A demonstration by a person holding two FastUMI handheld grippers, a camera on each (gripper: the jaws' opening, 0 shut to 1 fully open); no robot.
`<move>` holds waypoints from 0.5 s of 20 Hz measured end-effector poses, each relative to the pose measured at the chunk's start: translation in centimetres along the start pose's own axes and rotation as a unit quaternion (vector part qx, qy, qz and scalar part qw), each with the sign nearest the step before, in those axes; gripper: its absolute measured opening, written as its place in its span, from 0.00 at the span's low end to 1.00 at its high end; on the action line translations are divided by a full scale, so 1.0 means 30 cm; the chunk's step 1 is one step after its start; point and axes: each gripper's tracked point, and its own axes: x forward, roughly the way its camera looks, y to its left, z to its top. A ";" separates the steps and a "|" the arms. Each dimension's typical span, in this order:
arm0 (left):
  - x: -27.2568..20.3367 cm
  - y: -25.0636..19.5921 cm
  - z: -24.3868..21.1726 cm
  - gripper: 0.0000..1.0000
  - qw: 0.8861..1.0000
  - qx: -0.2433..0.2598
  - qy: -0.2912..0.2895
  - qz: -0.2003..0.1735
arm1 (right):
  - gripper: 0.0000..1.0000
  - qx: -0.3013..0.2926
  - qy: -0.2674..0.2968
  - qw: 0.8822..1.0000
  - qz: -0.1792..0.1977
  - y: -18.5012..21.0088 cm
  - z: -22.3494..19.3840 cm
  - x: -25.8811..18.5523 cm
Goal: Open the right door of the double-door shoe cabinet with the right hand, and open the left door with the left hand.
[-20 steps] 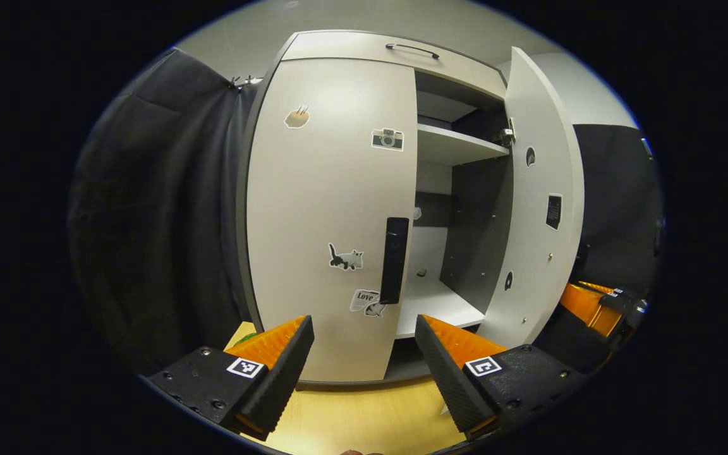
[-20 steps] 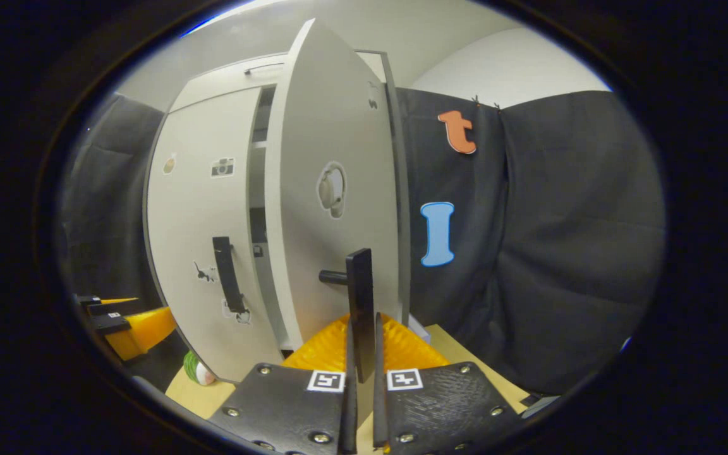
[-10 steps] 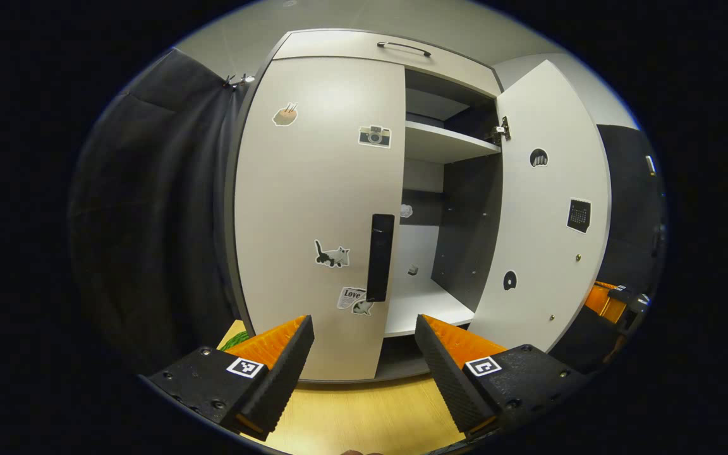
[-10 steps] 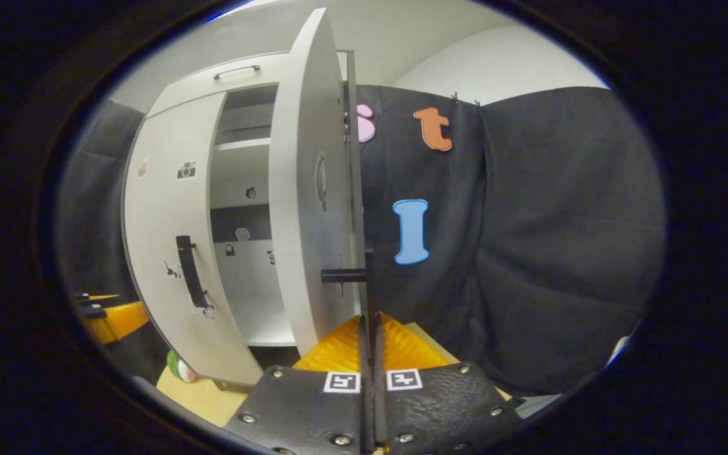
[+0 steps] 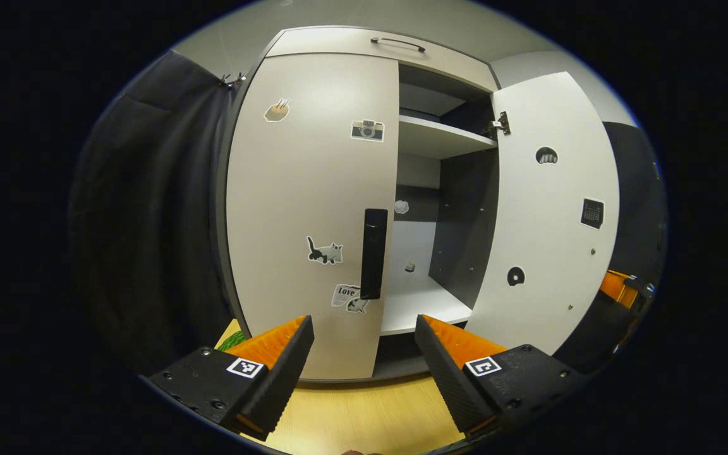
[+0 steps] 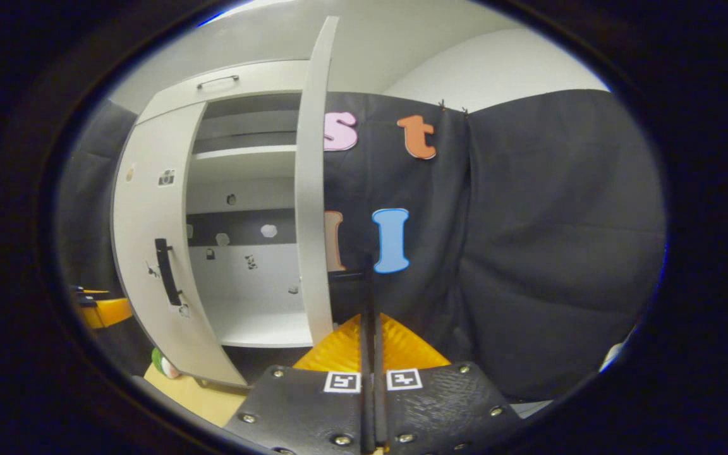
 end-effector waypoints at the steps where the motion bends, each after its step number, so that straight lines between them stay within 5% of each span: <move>1: 0.008 0.004 0.004 1.00 1.000 0.000 0.001 0.001 | 0.01 0.011 0.001 1.000 -0.001 -0.008 0.003 -0.008; 5: 0.112 0.027 0.039 1.00 1.000 0.009 -0.007 0.008 | 0.01 0.023 0.010 0.999 -0.019 -0.067 -0.011 -0.040; 10: 0.237 0.009 0.058 1.00 1.000 0.022 -0.011 0.007 | 0.16 0.017 0.024 0.998 -0.052 -0.170 -0.053 -0.098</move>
